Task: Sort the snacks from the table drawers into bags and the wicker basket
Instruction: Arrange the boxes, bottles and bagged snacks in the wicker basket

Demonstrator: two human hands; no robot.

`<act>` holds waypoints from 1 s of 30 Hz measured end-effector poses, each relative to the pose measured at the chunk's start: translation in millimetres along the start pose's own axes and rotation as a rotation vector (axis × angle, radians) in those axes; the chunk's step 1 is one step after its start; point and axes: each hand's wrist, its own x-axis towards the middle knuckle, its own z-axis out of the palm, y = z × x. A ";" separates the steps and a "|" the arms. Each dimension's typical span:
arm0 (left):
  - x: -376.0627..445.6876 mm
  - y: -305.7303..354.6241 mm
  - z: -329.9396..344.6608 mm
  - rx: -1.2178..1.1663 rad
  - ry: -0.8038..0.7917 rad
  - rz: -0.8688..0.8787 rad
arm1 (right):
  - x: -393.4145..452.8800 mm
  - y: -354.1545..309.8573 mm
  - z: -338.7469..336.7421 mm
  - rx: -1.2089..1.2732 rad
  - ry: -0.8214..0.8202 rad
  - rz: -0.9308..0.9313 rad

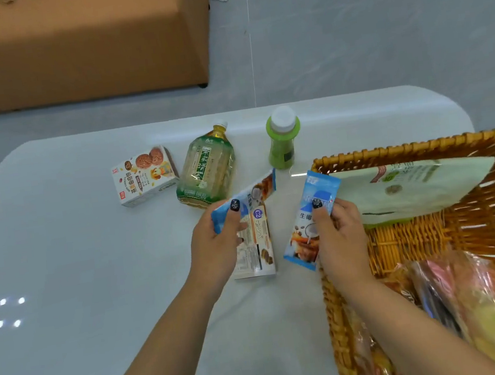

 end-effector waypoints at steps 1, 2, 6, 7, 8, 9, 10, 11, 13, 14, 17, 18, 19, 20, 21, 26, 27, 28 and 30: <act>-6.3 1.5 -3.2 0.015 0.001 -0.016 | 0.4 -4.3 -6.0 0.051 -0.006 0.056; -10.2 2.3 -5.6 0.033 0.004 -0.023 | 0.0 -10.1 -12.8 0.119 -0.008 0.109; -20.3 22.7 -8.6 0.002 0.028 0.009 | -1.5 -41.5 -45.3 0.233 -0.078 0.116; -21.6 30.2 -7.7 -0.006 0.019 0.030 | -1.6 -49.7 -53.4 0.242 -0.132 0.075; -21.9 35.9 -6.2 -0.017 0.000 0.044 | -1.0 -57.2 -61.2 0.226 -0.196 0.023; -23.2 42.7 -3.5 -0.038 -0.029 0.044 | -0.4 -63.6 -68.1 0.186 -0.264 -0.030; -24.3 48.7 0.2 -0.065 -0.066 0.042 | -0.1 -69.0 -73.7 0.144 -0.338 -0.070; -26.5 55.4 4.6 -0.090 -0.104 0.040 | 0.1 -72.4 -78.1 0.128 -0.407 -0.090; -30.7 68.3 13.1 -0.110 -0.162 0.065 | -2.4 -75.0 -83.5 0.155 -0.496 -0.063; -32.9 74.3 16.2 -0.103 -0.179 0.093 | -4.2 -74.0 -85.5 0.178 -0.501 -0.048; -39.6 89.4 20.6 0.018 -0.194 0.244 | -7.9 -64.9 -91.0 0.235 -0.451 -0.052; -40.8 91.1 21.4 0.093 -0.188 0.304 | -9.3 -61.7 -91.7 0.245 -0.428 -0.052; -41.3 91.8 23.1 0.183 -0.173 0.352 | -10.0 -56.5 -91.6 0.240 -0.393 -0.043; -40.6 90.6 24.9 0.293 -0.148 0.399 | -11.2 -52.9 -91.2 0.217 -0.354 -0.028; -39.1 89.1 27.3 0.399 -0.128 0.424 | -11.9 -47.8 -90.7 0.185 -0.315 -0.018; -32.0 88.9 33.1 0.480 -0.086 0.391 | -19.7 -45.3 -95.3 0.299 -0.235 0.052; -31.7 90.7 34.2 0.495 -0.077 0.412 | -20.7 -45.9 -99.2 0.240 -0.174 -0.049; -31.1 91.9 35.8 0.450 -0.088 0.397 | -21.6 -48.3 -103.1 0.172 -0.121 -0.153; -34.9 96.3 42.1 0.257 -0.163 0.287 | -21.2 -52.1 -109.7 0.163 -0.112 -0.256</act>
